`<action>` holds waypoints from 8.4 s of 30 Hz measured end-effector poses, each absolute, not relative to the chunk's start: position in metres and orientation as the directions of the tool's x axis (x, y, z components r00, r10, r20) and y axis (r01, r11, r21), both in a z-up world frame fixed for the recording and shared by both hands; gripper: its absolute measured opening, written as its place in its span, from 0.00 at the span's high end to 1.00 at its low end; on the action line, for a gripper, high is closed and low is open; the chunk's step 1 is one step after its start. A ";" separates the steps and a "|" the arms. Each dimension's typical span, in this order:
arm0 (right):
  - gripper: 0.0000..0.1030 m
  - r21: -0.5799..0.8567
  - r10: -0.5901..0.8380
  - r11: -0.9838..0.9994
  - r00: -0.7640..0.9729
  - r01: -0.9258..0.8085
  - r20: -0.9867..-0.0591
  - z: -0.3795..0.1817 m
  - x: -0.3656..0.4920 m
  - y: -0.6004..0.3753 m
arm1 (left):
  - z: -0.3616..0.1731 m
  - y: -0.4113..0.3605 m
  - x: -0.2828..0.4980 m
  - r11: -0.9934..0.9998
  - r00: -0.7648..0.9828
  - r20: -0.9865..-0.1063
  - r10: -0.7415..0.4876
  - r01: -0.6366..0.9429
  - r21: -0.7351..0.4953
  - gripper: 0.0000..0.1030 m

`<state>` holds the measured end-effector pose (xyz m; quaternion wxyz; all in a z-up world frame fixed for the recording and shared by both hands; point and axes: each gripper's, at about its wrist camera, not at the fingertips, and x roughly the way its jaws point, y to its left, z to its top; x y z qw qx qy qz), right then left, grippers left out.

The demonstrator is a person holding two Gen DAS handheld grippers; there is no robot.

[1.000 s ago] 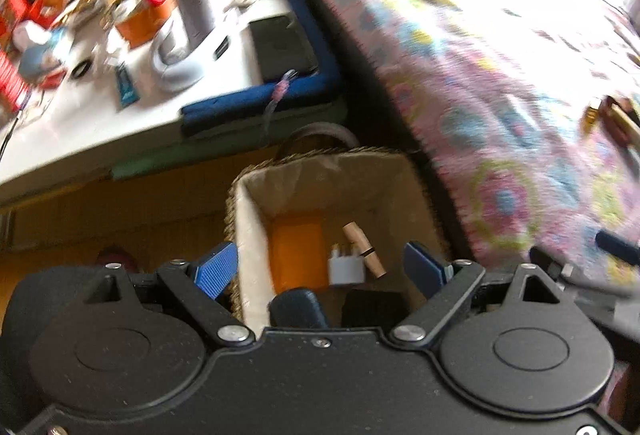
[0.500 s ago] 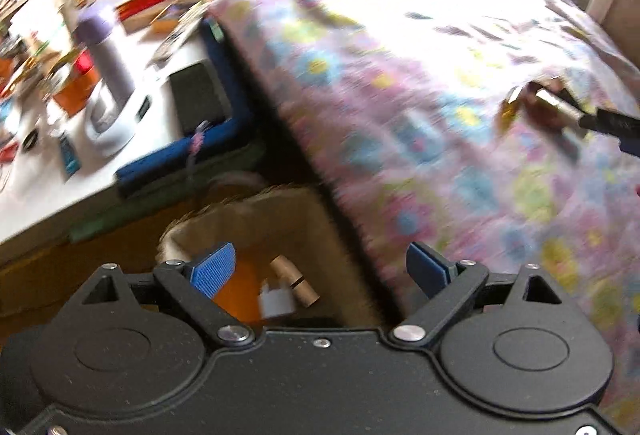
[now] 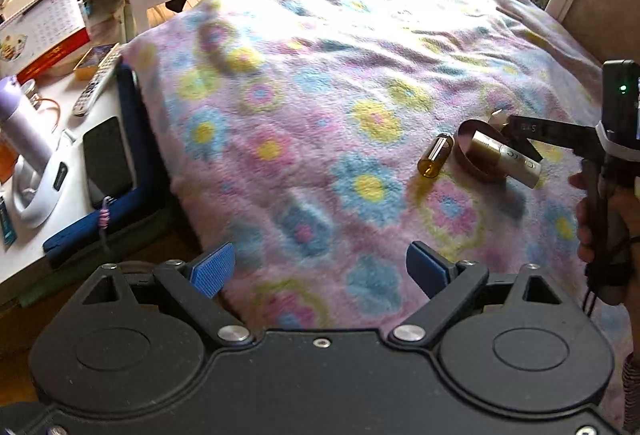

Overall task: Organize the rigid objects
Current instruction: 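Reach both tools back toward the amber bottle and cream cylinder, then grasp the round red lid with the right tool while the left tool grasps the cream CIELO cylinder, then lift the red lid and CIELO cylinder and carry both toward the wicker basket, then lower the CIELO cylinder into the basket with the left tool while the right tool drops the red lid in, then move both tools from the basket back over the blanket toward the amber bottle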

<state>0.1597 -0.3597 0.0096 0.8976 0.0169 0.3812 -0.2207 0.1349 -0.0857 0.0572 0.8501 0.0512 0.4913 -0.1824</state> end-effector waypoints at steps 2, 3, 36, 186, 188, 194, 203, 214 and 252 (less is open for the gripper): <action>0.98 -0.181 -0.401 0.900 0.590 0.397 -0.700 0.008 0.161 -0.361 | 0.053 -0.097 0.138 0.927 0.454 -0.854 -0.253 0.367 -0.080 0.13; 0.99 -0.178 -0.391 0.902 0.565 0.394 -0.727 0.005 0.161 -0.367 | 0.051 -0.102 0.139 0.926 0.455 -0.854 -0.252 0.370 -0.076 0.13; 0.78 0.146 -0.291 0.895 0.799 0.422 -0.527 -0.001 0.049 -0.381 | 0.010 -0.194 0.208 0.952 0.331 -0.896 -0.297 0.180 -0.249 0.62; 0.26 0.018 0.033 0.999 0.614 -0.030 -0.788 0.014 0.026 -0.038 | 0.017 0.117 0.085 0.990 0.423 -0.899 -0.111 -0.037 -0.140 0.21; 0.26 0.013 0.037 0.999 0.602 -0.045 -0.798 0.006 0.026 -0.036 | 0.015 0.113 0.087 0.993 0.421 -0.903 -0.088 -0.035 -0.113 0.21; 0.26 -0.003 0.043 0.997 0.574 -0.080 -0.818 -0.004 0.029 -0.036 | 0.011 0.115 0.095 0.993 0.400 -0.913 -0.078 -0.056 -0.109 0.21; 0.26 0.039 0.083 0.995 0.583 -0.089 -0.808 0.008 0.035 -0.042 | 0.004 0.114 0.106 0.990 0.366 -0.927 -0.082 -0.076 -0.118 0.21; 0.26 0.003 0.107 0.983 0.551 -0.186 -0.827 -0.005 0.039 -0.018 | 0.002 0.110 0.107 0.994 0.362 -0.930 -0.057 -0.068 -0.087 0.21; 0.17 -0.038 0.071 0.983 0.556 -0.182 -0.828 -0.011 0.028 -0.024 | 0.000 0.104 0.098 0.999 0.360 -0.933 -0.021 -0.034 -0.036 0.19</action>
